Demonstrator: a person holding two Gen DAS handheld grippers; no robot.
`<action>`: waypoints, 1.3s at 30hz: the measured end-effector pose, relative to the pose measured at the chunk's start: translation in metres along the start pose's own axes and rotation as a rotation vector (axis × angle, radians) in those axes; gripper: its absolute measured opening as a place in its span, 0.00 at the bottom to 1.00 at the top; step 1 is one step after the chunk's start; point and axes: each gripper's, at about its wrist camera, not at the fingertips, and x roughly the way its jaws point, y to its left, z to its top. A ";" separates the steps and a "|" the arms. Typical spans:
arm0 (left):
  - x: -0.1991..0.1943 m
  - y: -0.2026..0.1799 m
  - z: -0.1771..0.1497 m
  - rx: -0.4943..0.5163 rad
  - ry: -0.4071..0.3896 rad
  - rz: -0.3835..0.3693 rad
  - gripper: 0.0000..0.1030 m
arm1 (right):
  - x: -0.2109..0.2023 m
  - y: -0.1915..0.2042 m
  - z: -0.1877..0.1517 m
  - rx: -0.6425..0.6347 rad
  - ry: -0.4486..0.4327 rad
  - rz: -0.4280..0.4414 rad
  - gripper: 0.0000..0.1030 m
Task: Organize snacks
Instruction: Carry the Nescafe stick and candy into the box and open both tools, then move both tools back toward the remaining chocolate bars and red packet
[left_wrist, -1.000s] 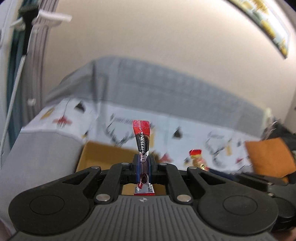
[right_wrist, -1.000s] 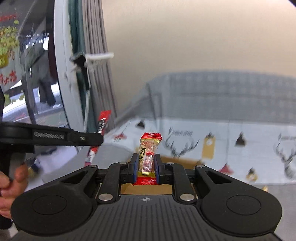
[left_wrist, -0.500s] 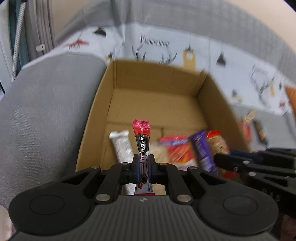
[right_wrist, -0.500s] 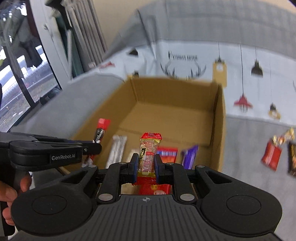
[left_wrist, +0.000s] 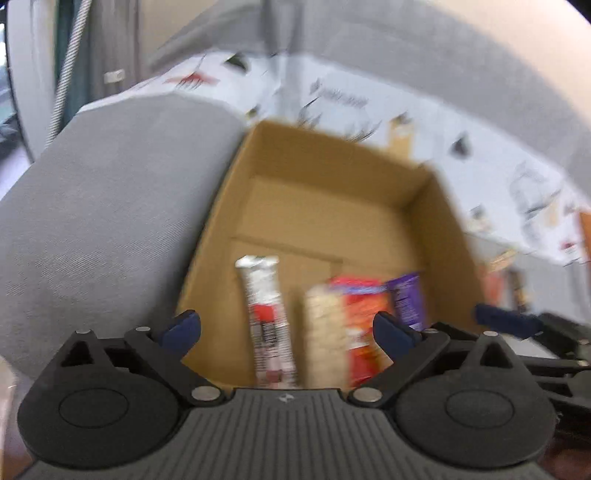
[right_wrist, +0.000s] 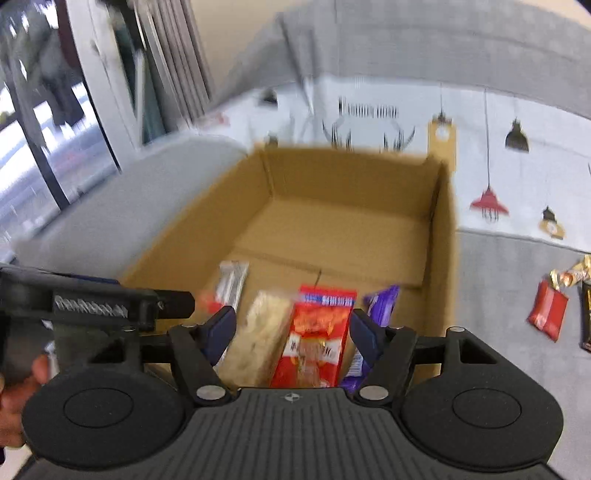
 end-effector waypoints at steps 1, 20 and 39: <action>-0.005 -0.008 0.000 0.010 -0.014 -0.011 0.99 | -0.010 -0.009 -0.001 0.017 -0.024 0.002 0.68; 0.033 -0.234 -0.020 0.251 -0.043 -0.199 1.00 | -0.121 -0.191 -0.053 0.246 -0.260 -0.224 0.68; 0.243 -0.327 0.004 0.266 0.140 -0.227 0.69 | -0.013 -0.332 -0.045 0.201 -0.077 -0.312 0.44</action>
